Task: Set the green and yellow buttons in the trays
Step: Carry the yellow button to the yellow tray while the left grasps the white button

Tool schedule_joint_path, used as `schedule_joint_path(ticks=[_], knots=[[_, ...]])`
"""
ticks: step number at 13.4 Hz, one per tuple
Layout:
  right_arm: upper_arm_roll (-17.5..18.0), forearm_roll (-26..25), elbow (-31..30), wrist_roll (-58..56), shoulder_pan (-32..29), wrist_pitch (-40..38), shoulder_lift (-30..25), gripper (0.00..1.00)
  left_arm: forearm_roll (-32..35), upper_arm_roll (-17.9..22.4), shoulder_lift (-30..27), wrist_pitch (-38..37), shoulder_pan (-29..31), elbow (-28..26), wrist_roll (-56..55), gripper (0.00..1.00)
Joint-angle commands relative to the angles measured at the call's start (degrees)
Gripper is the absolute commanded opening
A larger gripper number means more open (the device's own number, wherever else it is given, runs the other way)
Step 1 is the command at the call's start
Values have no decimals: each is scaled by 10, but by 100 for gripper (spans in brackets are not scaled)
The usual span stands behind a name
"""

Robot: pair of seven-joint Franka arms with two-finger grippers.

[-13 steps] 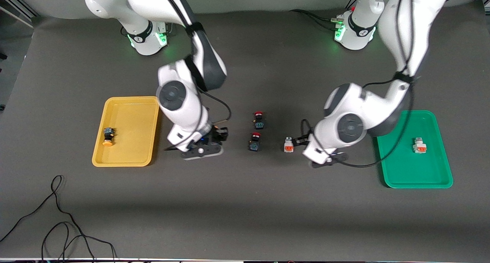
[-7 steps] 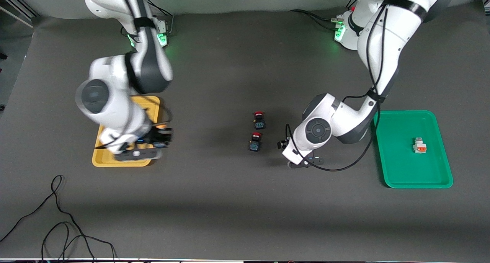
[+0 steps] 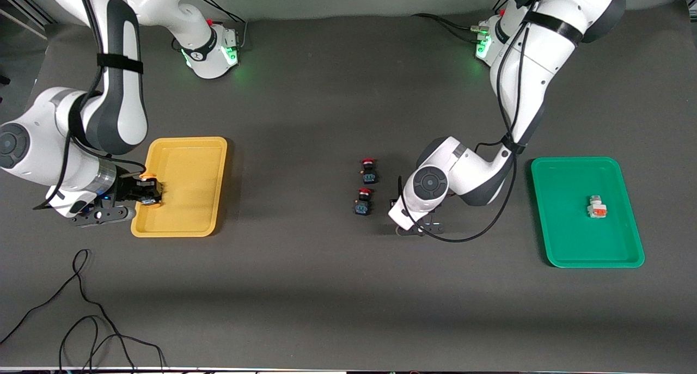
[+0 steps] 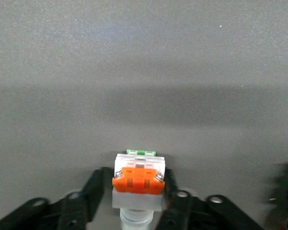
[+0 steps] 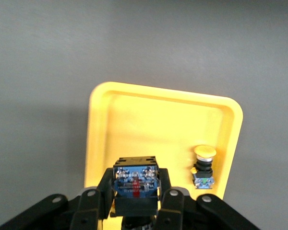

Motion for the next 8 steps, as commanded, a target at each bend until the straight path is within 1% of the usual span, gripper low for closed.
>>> schedule_joint_path(ticks=[1,2,3,5,6,7,8], knots=[[20,51,-86,-23,9,92,16,25,9,9,-2,-9,-9,17,-30,0],[40,71,-95,-24,6,102,40,25,9,8,-7,-16,-6,20,-31,0],[48,93,-96,-34,3,105,67,24,6,7,-17,-34,0,21,-30,0],[66,158,-95,-56,2,105,114,24,1,0,-52,-144,19,50,-16,0],[68,179,-95,-64,2,104,134,24,-21,-7,-59,-212,31,83,14,0],[68,192,-94,-74,2,104,142,25,-46,-7,-69,-276,44,119,46,0],[68,194,-94,-78,1,104,143,26,-49,-4,-81,-330,54,144,69,0]])
